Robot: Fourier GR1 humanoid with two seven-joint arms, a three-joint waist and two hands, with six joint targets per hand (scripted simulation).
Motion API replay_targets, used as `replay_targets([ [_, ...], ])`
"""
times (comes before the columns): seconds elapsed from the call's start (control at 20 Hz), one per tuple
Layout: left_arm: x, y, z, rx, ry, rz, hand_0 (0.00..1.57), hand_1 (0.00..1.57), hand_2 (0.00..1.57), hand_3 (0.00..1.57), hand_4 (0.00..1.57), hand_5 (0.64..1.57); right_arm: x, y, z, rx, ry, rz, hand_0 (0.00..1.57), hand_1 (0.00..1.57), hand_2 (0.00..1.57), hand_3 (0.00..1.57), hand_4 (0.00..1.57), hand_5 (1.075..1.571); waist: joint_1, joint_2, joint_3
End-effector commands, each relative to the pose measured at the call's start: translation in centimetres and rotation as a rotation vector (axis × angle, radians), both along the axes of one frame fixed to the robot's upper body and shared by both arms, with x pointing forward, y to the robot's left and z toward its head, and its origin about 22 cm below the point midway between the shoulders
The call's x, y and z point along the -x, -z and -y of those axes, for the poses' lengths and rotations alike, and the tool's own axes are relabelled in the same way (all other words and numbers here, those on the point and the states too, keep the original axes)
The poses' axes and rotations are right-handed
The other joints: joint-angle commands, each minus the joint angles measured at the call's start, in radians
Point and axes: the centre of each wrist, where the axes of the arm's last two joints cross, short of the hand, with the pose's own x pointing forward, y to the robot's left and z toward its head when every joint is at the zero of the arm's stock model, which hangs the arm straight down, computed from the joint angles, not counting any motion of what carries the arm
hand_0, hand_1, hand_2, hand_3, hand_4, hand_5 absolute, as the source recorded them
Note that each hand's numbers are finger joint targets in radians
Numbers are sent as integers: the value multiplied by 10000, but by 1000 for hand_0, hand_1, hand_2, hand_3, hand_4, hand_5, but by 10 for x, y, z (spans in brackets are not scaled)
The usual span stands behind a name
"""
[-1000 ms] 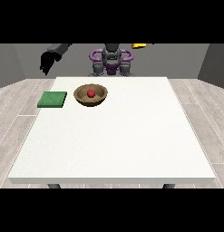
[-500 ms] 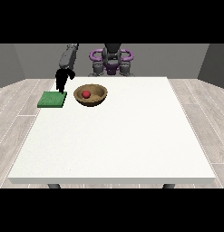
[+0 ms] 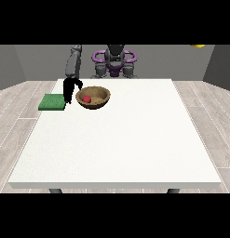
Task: Pick the cup and pour the ball into the bowl, then pick the bowl and place it on the pad
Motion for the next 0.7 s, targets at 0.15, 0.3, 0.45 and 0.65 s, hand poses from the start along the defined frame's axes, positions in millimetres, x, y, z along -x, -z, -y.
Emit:
replay_targets([
  [0.15, 17, -16, -13, 1, 221, 684, 0, 0, 0, 0, 1012, 1536, -6, 18, -5, -173, 322, 474, 0, 0, 0, 0, 523, 1554, 174, 775, 8],
  [0.3, 25, -27, -40, 127, -205, 606, 0, 0, 0, 0, 1016, 1536, -12, 16, -5, 90, -287, 409, 0, 0, 0, 0, 498, 1551, -255, 832, 4],
  [0.45, 32, -23, -33, 95, -163, 605, 0, 0, 0, 0, 1013, 1539, -11, 21, 0, 188, 3, 386, 0, 0, 0, 0, 469, 1548, -48, 807, 5],
  [0.65, 38, -41, -55, -12, -544, 1140, 0, 0, 0, 0, 1017, 1538, -21, 20, -29, 132, -283, 639, 0, 0, 0, 0, 458, 1547, -297, 1055, 2],
])
